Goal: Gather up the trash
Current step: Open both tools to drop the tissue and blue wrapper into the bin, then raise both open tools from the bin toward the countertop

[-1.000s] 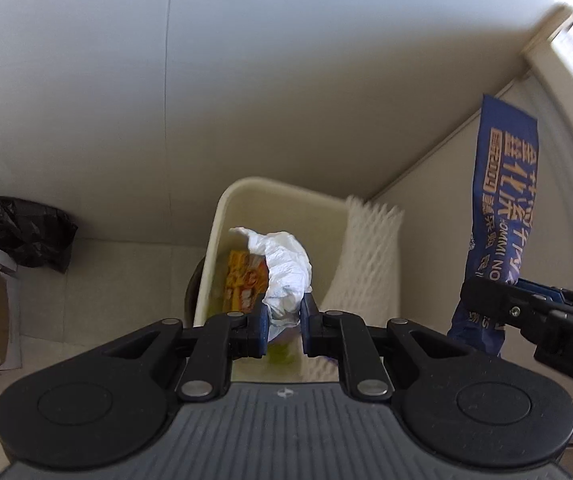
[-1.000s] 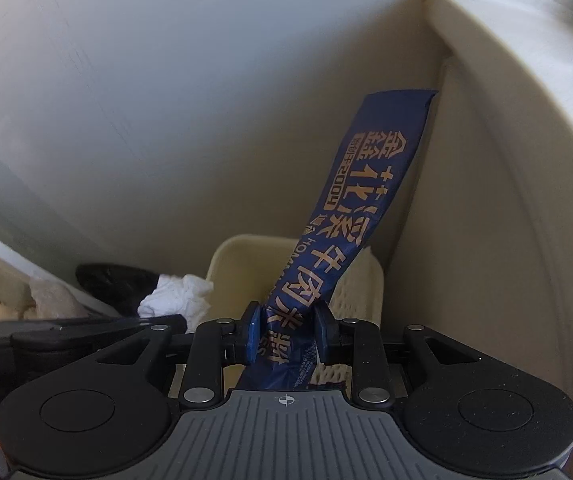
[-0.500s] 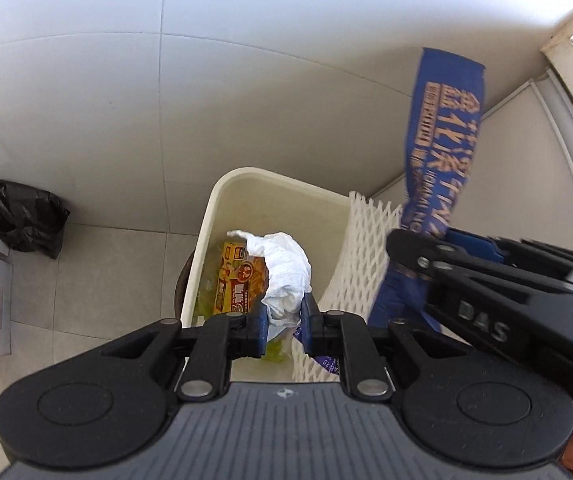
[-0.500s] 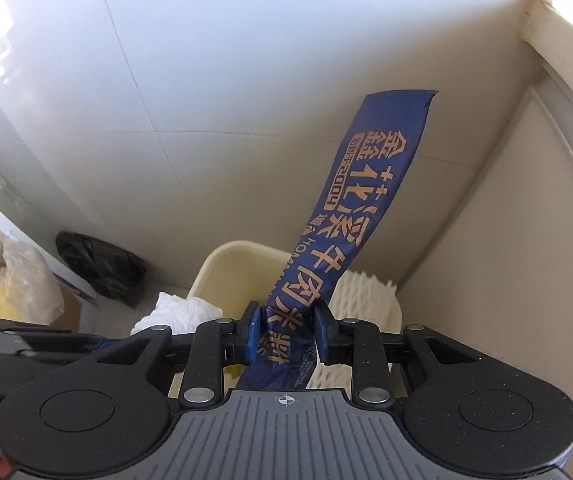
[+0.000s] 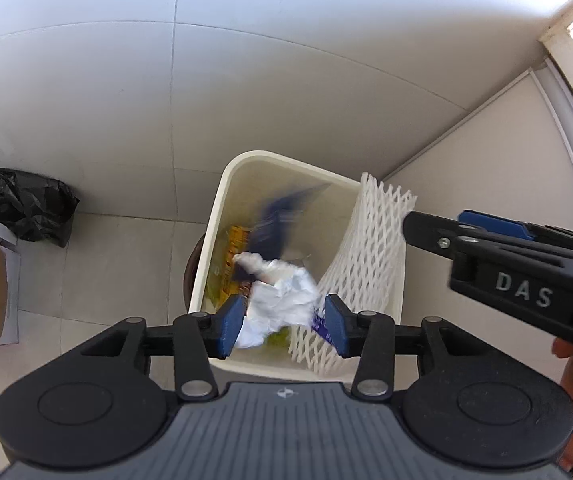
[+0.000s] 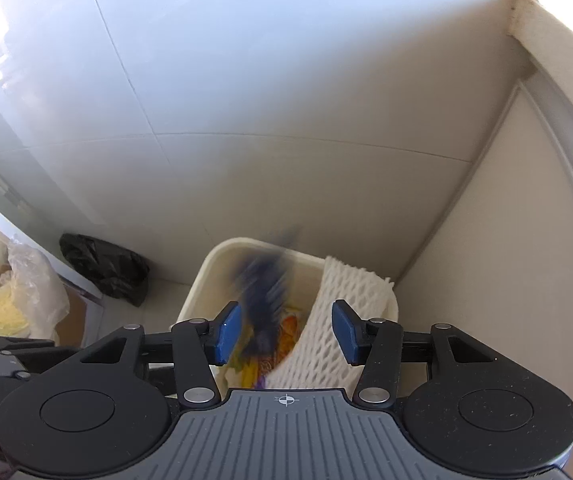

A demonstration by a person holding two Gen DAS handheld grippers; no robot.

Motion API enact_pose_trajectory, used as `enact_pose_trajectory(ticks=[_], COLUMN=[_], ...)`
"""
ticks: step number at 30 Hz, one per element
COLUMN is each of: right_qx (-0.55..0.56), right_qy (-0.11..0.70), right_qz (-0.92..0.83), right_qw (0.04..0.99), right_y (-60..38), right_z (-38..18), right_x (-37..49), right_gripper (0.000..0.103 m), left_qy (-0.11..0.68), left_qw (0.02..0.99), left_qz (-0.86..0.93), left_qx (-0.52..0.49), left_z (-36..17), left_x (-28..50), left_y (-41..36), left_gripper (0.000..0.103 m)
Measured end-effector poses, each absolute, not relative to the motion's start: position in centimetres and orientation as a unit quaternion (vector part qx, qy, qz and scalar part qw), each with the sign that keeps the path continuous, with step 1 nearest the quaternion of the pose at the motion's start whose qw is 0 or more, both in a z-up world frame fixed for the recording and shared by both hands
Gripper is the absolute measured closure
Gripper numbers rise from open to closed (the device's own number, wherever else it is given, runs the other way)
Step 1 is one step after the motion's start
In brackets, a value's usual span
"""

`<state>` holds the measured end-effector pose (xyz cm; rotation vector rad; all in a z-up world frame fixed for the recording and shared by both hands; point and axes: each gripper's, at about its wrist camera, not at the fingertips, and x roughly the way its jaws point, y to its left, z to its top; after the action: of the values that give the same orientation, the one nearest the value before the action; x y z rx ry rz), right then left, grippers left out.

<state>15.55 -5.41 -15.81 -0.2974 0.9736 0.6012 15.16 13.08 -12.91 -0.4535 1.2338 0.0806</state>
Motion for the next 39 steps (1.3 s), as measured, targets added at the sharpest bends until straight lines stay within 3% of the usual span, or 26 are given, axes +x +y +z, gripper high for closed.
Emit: enact_pose_trajectory(ticks=[11,28,39], right_qx=[-0.125,-0.105,-0.066], right_qy=[0.463,0.432,0.388], right_qz=[0.269,0.252,0.206], right_qw=[0.835,0.860,0.896], right_y=[-6.7,-11.2,-15.9], right_z=[-13.6,-6.6,-1.8], right_x=[13.7,10.0,9.1], right_gripper=[0.049,0.021,0.013], left_qy=[0.578,0.591,0.579], left_qw=[0.792,0.793,0.807], left_qz=[0.033,0.005,-0.030], left_qx=[-0.194,-0.146,-0.112], left_z=[-10.7,-5.1,-0.1], left_x=[14.2,13.7,14.4], left_y=[13.7,10.7,8.5], left_gripper=[0.047,0.021,0.005])
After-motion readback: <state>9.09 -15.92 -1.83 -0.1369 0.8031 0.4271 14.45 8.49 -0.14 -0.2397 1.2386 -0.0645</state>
